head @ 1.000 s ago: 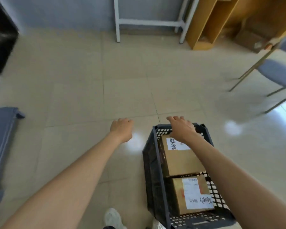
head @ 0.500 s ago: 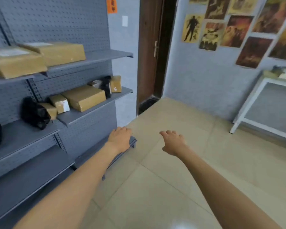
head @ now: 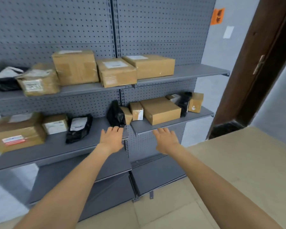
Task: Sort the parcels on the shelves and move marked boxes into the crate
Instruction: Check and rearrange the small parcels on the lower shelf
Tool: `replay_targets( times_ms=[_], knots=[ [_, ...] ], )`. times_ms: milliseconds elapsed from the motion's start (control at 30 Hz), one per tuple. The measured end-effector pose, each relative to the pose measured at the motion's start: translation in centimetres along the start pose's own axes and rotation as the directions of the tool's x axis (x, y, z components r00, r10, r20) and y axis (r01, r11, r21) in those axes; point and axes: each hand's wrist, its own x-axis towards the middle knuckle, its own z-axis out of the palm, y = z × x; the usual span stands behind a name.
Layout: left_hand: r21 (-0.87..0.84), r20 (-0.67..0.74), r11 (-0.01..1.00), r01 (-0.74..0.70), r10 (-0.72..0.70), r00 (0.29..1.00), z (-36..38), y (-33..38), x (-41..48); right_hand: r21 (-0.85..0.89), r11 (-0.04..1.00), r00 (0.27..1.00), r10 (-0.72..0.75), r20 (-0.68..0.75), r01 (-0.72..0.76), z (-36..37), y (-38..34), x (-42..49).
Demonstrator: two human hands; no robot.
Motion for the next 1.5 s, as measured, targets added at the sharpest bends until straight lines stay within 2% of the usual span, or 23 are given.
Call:
replay_targets(
  times_ms=[233, 367, 667, 867, 933, 1000, 1033, 1100, 1133, 1200, 1233, 1267, 1300, 1400, 1500],
  knots=[
    [-0.060, -0.010, 0.982, 0.178, -0.179, 0.984, 0.0, -6.4, 5.0, -0.035, 0.980, 0.979, -0.196, -0.057, 0.195, -1.9, -4.3, 10.5],
    [-0.069, 0.005, 0.971, 0.231, -0.231, 0.973, 1.7, -9.8, 8.6, -0.015, 0.969, 0.968, -0.249, -0.042, 0.248, -1.4, -6.6, 16.0],
    [-0.108, 0.101, 0.971, 0.213, -0.203, 0.974, 6.7, -14.1, 19.2, -0.006, 0.974, 0.970, -0.223, 0.091, 0.225, 1.6, -8.9, 26.9],
    [-0.223, 0.172, 0.956, 0.191, -0.154, 0.973, 8.2, -14.4, 25.0, 0.128, 0.977, 0.977, -0.183, 0.111, 0.169, 2.8, -8.2, 32.5],
    [-0.324, 0.211, 0.918, 0.228, -0.164, 0.963, 8.4, -14.0, 27.0, 0.175, 0.974, 0.980, -0.164, 0.113, 0.143, 3.3, -8.1, 34.1],
    [-0.495, 0.262, 0.810, 0.315, -0.206, 0.943, 8.5, -13.4, 29.1, 0.223, 0.967, 0.980, -0.155, 0.125, 0.124, 3.9, -8.2, 35.5],
    [-0.591, 0.288, 0.720, 0.364, -0.233, 0.929, 8.5, -13.1, 30.1, 0.247, 0.962, 0.979, -0.156, 0.133, 0.120, 4.3, -8.2, 36.2],
    [-0.751, 0.365, 0.472, 0.462, -0.287, 0.886, 8.4, -12.4, 31.6, 0.292, 0.949, 0.977, -0.166, 0.135, 0.121, 5.1, -8.4, 37.1],
    [-0.798, 0.427, 0.317, 0.513, -0.302, 0.852, 8.3, -12.1, 32.2, 0.316, 0.941, 0.977, -0.171, 0.129, 0.123, 5.5, -8.6, 37.5],
    [-0.810, 0.565, -0.013, 0.586, -0.285, 0.774, 8.0, -12.0, 32.9, 0.357, 0.921, 0.975, -0.200, 0.098, 0.153, 6.3, -9.1, 37.9],
    [-0.788, 0.613, -0.142, 0.599, -0.270, 0.742, 7.9, -12.0, 33.3, 0.373, 0.910, 0.971, -0.227, 0.077, 0.183, 6.6, -9.5, 38.0],
    [-0.764, 0.645, -0.218, 0.607, -0.266, 0.716, 7.8, -12.2, 33.6, 0.392, 0.895, 0.965, -0.256, 0.059, 0.213, 6.9, -9.9, 38.0],
    [-0.743, 0.669, -0.248, 0.621, -0.268, 0.694, 7.9, -12.4, 33.9, 0.415, 0.878, 0.958, -0.283, 0.044, 0.240, 7.0, -10.3, 38.0],
    [-0.687, 0.727, -0.252, 0.682, -0.249, 0.640, 8.0, -13.0, 34.0, 0.456, 0.837, 0.937, -0.349, 0.022, 0.301, 7.1, -11.6, 38.0],
    [-0.670, 0.740, -0.290, 0.683, -0.185, 0.647, 8.6, -14.5, 33.2, 0.551, 0.774, 0.913, -0.404, 0.051, 0.312, 6.8, -13.1, 37.7]
  ],
)
